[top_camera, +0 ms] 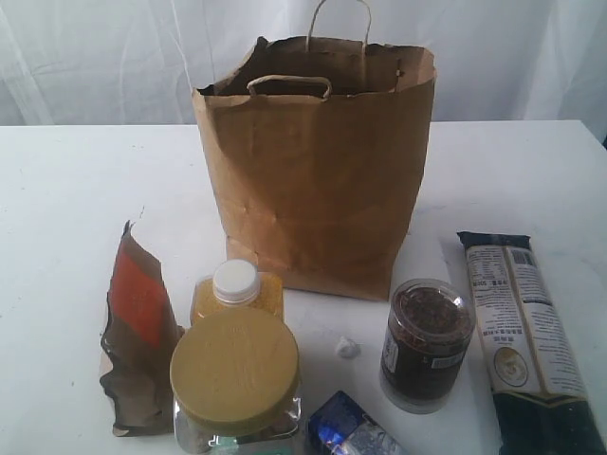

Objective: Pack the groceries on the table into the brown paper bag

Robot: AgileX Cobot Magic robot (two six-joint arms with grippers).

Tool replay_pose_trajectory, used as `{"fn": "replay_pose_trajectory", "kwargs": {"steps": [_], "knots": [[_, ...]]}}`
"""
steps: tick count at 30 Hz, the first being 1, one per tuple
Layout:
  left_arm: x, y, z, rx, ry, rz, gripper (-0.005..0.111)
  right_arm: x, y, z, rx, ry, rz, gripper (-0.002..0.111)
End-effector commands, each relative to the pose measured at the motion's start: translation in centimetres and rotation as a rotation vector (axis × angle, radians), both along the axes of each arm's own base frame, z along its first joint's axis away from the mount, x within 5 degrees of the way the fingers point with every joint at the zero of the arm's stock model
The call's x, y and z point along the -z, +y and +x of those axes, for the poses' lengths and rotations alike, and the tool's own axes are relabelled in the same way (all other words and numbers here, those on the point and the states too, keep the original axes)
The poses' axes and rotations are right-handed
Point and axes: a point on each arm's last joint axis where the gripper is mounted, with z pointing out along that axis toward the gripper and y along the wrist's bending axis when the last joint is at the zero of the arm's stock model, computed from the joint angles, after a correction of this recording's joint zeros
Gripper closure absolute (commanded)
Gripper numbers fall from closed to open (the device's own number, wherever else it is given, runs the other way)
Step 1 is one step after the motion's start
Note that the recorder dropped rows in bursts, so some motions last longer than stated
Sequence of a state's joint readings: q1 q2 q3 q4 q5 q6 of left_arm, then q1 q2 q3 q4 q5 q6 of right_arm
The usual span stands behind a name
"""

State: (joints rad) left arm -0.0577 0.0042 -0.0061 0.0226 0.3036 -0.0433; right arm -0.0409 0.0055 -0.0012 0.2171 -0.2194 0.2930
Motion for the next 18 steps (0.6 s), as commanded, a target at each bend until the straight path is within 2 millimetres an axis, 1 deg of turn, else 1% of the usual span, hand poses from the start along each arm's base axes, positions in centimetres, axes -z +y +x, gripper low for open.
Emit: {"fn": "replay_pose_trajectory", "kwargs": {"steps": [1, 2, 4, 6, 7, 8, 9, 11, 14, 16, 17, 18], "knots": [[0.2, -0.1, 0.0, 0.006, 0.005, -0.009, 0.107, -2.9, -0.8, -1.7, 0.008, -0.395, 0.193, 0.108], [0.2, -0.1, 0.0, 0.006, 0.005, -0.009, 0.107, -3.3, -1.0, -2.1, -0.007, -0.475, 0.244, 0.108], [0.2, -0.1, 0.0, 0.006, 0.005, -0.009, 0.107, -4.3, -1.8, -3.3, -0.065, -0.662, 0.462, 0.108], [0.2, -0.1, 0.0, 0.006, 0.005, -0.009, 0.107, -6.2, -2.8, -4.7, -0.118, -0.837, 0.69, 0.108], [0.2, -0.1, 0.0, 0.006, 0.005, -0.009, 0.107, -7.3, -3.4, -5.3, -0.112, -0.911, 0.771, 0.108], [0.2, -0.1, 0.0, 0.006, 0.005, -0.009, 0.107, -8.2, -3.9, -5.7, -0.095, -0.964, 0.838, 0.108], [0.2, -0.1, 0.0, 0.006, 0.005, -0.009, 0.107, -9.6, -4.3, -6.1, -0.068, -1.014, 0.869, 0.108], [0.2, -0.1, 0.0, 0.006, 0.005, -0.009, 0.107, -12.4, -4.6, -6.4, -0.013, -1.078, 0.85, 0.108], [0.2, -0.1, 0.0, 0.006, 0.005, -0.009, 0.107, -17.6, -4.4, -5.9, 0.034, -1.129, 0.708, 0.108], [0.2, -0.1, 0.0, 0.006, 0.005, -0.009, 0.107, -21.2, -3.6, -4.9, 0.053, -1.134, 0.537, 0.108], [0.2, -0.1, 0.0, 0.006, 0.005, -0.009, 0.107, -23.0, -3.1, -4.3, 0.078, -1.128, 0.416, 0.108], [0.2, -0.1, 0.0, 0.006, 0.005, -0.009, 0.107, -24.2, -2.5, -3.7, 0.103, -1.114, 0.289, 0.108]]}}
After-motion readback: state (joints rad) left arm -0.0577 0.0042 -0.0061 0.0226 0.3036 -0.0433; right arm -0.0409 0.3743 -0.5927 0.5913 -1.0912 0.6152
